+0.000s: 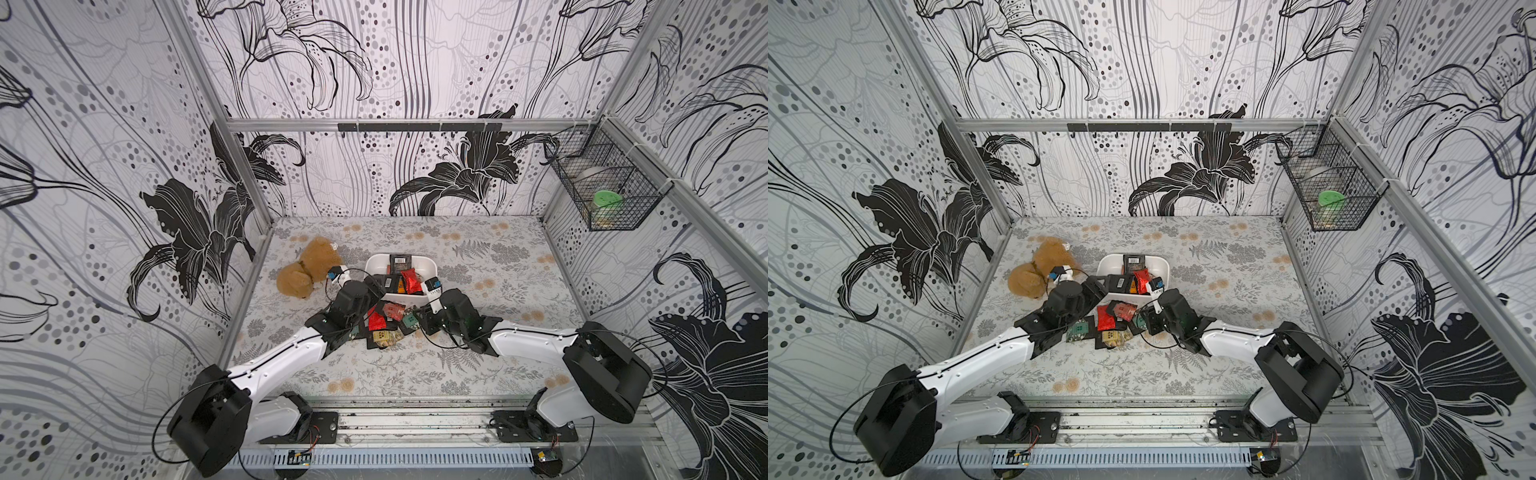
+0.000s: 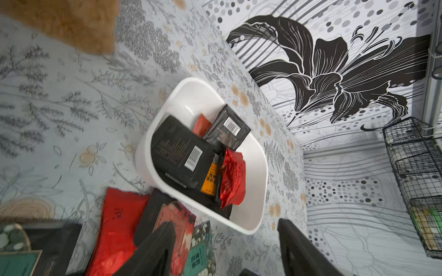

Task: Put the tea bags into the storage box
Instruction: Place the tea bag in the storage box, then pick up the tea bag from the center of the board.

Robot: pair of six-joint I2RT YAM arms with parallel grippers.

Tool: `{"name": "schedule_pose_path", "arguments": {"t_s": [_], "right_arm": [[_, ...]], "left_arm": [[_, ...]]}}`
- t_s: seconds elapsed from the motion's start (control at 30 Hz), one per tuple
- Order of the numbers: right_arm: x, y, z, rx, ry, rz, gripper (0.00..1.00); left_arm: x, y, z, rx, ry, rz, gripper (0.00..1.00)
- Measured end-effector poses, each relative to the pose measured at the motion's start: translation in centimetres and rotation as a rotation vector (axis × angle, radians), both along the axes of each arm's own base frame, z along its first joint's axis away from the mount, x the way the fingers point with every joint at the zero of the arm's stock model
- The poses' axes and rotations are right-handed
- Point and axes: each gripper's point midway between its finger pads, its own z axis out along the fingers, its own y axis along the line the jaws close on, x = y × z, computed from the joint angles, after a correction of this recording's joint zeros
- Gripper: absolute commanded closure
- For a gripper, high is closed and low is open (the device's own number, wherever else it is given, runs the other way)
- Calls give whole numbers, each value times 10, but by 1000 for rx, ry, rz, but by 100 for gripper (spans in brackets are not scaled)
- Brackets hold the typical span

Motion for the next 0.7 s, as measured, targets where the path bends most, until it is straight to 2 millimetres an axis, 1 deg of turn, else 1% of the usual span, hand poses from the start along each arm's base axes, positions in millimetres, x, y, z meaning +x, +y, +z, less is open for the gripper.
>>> {"name": "schedule_pose_path", "arguments": {"t_s": [0.1,0.17,0.23,0.27,0.33,0.53,0.6,0.7], "right_arm": [[1,8,-3,0,13,19,68],[3,12,-7,-7,22,25,69],[5,14,-10,-15,31,28,68],[5,16,-12,-19,35,30,69],[5,17,-16,-27,46,35,69],[6,23,-23,-43,65,43,70],[9,25,-25,-47,69,42,71],[10,27,-31,-57,79,43,71]], "left_arm": [[-23,2,-21,-9,33,-37,37],[-31,4,-29,-6,45,-46,38],[-34,5,-35,-4,53,-50,40],[-35,5,-39,-4,57,-52,41],[-37,5,-46,-3,70,-53,48],[-34,1,-67,9,111,-57,51],[-33,0,-74,19,127,-57,53],[-32,-1,-83,32,147,-56,53]]}}
